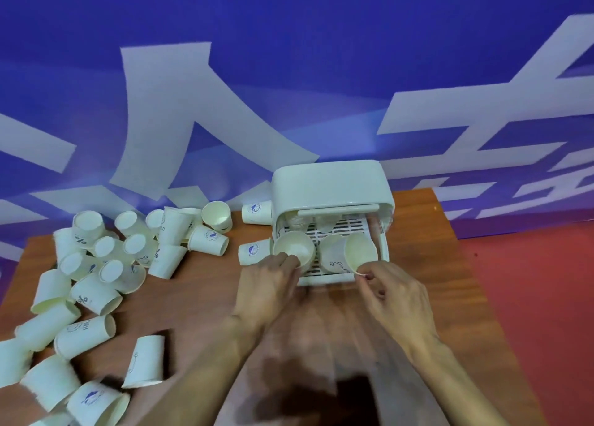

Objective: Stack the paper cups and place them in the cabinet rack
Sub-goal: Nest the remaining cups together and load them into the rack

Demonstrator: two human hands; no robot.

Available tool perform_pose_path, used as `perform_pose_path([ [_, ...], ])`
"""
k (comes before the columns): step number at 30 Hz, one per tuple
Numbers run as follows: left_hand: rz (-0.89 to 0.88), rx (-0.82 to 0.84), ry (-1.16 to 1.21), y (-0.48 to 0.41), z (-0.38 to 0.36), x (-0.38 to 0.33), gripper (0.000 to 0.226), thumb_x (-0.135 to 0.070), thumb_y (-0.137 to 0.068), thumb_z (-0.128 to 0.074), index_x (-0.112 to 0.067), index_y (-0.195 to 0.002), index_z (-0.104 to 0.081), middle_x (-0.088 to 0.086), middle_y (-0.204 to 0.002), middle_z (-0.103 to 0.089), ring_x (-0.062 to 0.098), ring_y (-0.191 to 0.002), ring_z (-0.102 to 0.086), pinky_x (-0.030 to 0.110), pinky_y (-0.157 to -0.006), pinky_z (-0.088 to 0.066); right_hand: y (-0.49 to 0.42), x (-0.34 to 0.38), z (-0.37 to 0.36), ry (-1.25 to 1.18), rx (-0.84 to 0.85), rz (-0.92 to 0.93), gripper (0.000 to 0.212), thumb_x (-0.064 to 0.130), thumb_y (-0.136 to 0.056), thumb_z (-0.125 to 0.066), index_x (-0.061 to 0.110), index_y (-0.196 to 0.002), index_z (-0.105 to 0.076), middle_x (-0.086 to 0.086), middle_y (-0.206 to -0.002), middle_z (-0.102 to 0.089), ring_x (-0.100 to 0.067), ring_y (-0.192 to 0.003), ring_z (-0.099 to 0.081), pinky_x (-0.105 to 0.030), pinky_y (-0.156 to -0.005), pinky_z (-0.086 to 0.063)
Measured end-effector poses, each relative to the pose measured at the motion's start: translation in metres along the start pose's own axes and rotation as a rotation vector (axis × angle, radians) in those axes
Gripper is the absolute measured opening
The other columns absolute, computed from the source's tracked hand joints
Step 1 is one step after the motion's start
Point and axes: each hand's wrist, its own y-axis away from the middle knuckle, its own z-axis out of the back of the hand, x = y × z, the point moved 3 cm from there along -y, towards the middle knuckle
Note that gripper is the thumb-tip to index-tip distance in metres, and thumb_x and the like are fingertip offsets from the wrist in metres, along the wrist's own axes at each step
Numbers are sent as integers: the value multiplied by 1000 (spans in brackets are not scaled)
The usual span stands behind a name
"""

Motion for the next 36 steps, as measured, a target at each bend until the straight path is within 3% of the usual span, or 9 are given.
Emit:
perform_pose_path([
  [4, 67, -42, 42, -3, -5, -8, 22, -33, -94, -47, -23, -82, -62, -5, -75, -59, 18, -66, -56, 36, -41, -40, -11, -20, 1, -96, -36, 33, 12, 21, -88, -71, 29, -95, -67, 18, -94, -66, -4, -80, -66, -35, -60, -56],
  [9, 106, -85, 78, -10, -8, -17, 7, -23, -89, -63, -23, -82, -64, -6, -76, -60, 16, -66, -53, 33, -42, -37, -24, -32, -9, -130, -42, 79, 14, 14, -85, -74, 23, -95, -70, 15, -93, -68, -9, -78, -66, -37, -63, -56],
  [15, 174, 94, 84, -11, -38, -12, 8, -23, -85, -66, -20, -78, -63, -4, -71, -59, 20, -63, -56, 35, -43, -45, -32, -42, -17, -136, -51, 91, 14, 12, -85, -74, 22, -93, -70, 14, -91, -68, -9, -83, -65, -35, -64, -55],
  [20, 251, 322, 135, -14, -59, -3, 21, -36, -93, -59, -20, -89, -72, -1, -87, -68, 23, -83, -63, 35, -64, -49, -36, -44, -20, -139, -27, 112, 9, 15, -87, -71, 21, -93, -70, 12, -92, -68, -11, -86, -65, -34, -66, -56],
  [23, 296, 354, 177, -21, -62, -1, 26, -39, -96, -55, -21, -94, -73, 0, -93, -70, 22, -88, -63, 36, -70, -49, -36, -41, -24, -124, -29, 177, 6, 20, -90, -66, 18, -92, -71, 10, -93, -69, -13, -88, -65, -28, -72, -54],
  [27, 336, 340, 220, -26, -63, 0, 24, -38, -94, -58, -20, -92, -73, 4, -88, -69, 26, -82, -63, 34, -65, -46, -36, -38, -32, -151, -62, 233, 9, 16, -90, -67, 13, -95, -74, 4, -96, -71, -17, -90, -66, -23, -81, -48],
  [36, 311, 326, 186, -31, -72, 0, 22, -37, -94, -58, -20, -89, -72, 5, -87, -68, 26, -75, -62, 32, -59, -44, -41, -41, -54, -138, -5, 253, 13, 15, -92, -69, 10, -103, -76, 0, -101, -70, -18, -92, -64, -26, -83, -51],
])
